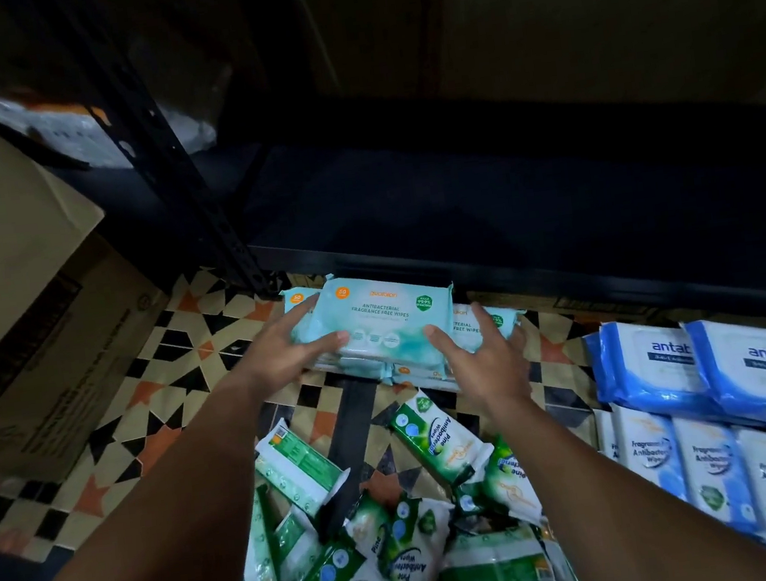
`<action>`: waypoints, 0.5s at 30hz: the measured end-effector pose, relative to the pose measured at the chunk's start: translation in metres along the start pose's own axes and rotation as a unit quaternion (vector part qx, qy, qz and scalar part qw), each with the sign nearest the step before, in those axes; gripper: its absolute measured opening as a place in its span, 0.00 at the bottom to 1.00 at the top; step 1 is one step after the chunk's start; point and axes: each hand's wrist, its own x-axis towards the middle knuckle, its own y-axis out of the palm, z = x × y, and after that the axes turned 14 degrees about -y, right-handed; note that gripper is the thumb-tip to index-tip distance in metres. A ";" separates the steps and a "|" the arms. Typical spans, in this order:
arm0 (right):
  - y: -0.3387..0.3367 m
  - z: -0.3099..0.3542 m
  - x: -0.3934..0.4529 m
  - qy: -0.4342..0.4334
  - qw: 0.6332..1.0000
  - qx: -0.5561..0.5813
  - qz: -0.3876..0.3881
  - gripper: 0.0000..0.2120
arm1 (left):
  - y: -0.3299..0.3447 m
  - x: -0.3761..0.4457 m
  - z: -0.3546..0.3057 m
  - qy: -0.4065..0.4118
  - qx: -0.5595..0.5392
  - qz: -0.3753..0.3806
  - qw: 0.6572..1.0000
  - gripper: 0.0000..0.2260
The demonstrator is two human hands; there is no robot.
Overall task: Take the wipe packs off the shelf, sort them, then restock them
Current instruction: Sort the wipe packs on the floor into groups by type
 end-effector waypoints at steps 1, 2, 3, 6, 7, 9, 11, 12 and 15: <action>-0.001 -0.001 0.000 -0.001 1.000 0.009 0.000 0.44 | 0.000 0.001 -0.001 -0.005 -0.024 0.000 1.000 0.36; -0.001 -0.002 0.001 0.000 1.000 0.018 0.001 0.44 | 0.002 0.002 -0.001 -0.008 -0.043 -0.008 0.999 0.31; 0.000 -0.004 0.003 0.003 1.000 0.024 0.005 0.43 | 0.004 0.002 -0.003 -0.012 -0.056 -0.013 0.998 0.28; 0.003 -0.003 0.006 0.015 0.999 0.020 0.030 0.44 | 0.015 0.008 -0.003 -0.021 -0.036 -0.029 0.999 0.26; 0.004 -0.001 0.007 0.018 0.999 0.017 0.036 0.43 | 0.017 0.006 -0.005 -0.027 -0.038 -0.029 0.998 0.25; 0.006 0.001 0.008 0.022 0.999 0.009 0.041 0.38 | 0.019 0.005 -0.005 -0.030 -0.041 -0.027 0.998 0.23; 0.007 0.001 0.007 0.022 0.999 0.001 0.049 0.38 | 0.018 0.009 -0.002 -0.025 -0.029 -0.037 0.999 0.25; 0.007 0.000 0.007 0.022 0.998 0.001 0.051 0.39 | 0.017 0.009 -0.003 -0.028 -0.019 -0.036 0.999 0.26; 0.005 -0.005 0.007 0.019 0.998 0.009 0.061 0.43 | 0.013 0.008 -0.002 -0.045 0.013 -0.044 0.998 0.32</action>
